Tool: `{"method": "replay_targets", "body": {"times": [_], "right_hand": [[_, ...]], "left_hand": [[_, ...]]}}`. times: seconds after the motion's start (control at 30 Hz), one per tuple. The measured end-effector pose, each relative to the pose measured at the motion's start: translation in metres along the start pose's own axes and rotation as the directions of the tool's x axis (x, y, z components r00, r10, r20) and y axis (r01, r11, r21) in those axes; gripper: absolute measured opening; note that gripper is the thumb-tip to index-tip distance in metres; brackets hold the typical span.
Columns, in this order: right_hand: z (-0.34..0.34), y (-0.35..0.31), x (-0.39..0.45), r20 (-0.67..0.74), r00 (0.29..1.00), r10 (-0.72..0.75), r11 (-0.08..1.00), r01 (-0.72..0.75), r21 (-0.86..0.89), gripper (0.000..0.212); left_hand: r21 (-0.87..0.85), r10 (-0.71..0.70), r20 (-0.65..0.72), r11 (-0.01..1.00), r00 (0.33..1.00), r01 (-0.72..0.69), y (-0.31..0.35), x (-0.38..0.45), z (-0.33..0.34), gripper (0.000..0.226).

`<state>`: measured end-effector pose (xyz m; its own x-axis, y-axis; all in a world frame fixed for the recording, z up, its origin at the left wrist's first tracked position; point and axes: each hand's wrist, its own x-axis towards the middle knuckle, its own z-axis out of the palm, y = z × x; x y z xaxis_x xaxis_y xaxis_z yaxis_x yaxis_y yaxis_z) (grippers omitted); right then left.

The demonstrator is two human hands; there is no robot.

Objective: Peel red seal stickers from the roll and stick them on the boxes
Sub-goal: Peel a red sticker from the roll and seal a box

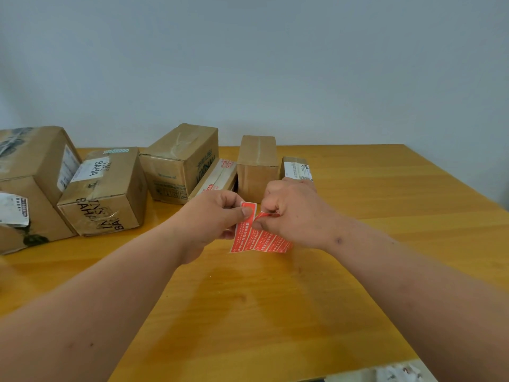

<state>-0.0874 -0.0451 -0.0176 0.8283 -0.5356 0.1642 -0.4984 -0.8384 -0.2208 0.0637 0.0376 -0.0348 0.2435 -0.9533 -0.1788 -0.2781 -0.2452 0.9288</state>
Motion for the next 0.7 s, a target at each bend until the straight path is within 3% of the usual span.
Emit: {"method": "replay_targets", "body": {"times": [0.27,0.47,0.7], "right_hand": [[-0.0059,0.0034,0.0031,0.167,0.977,0.129,0.960,-0.165,0.225,0.018],[-0.0050,0.0013,0.0005,0.184,0.975,0.126,0.975,-0.156,0.161,0.028],[-0.0042,-0.0042,-0.0011,0.175,0.976,0.133,0.989,-0.142,0.044,0.030]], "left_hand": [[-0.037,0.073,-0.022,0.997,0.997,-0.074,0.0033,-0.0036,-0.0013,0.017],[-0.007,0.029,0.043,1.000,0.999,-0.029,0.0033,-0.0059,-0.0007,0.018],[-0.008,0.016,-0.033,1.000,0.999,-0.016,-0.0003,-0.0024,0.0058,0.013]]}}
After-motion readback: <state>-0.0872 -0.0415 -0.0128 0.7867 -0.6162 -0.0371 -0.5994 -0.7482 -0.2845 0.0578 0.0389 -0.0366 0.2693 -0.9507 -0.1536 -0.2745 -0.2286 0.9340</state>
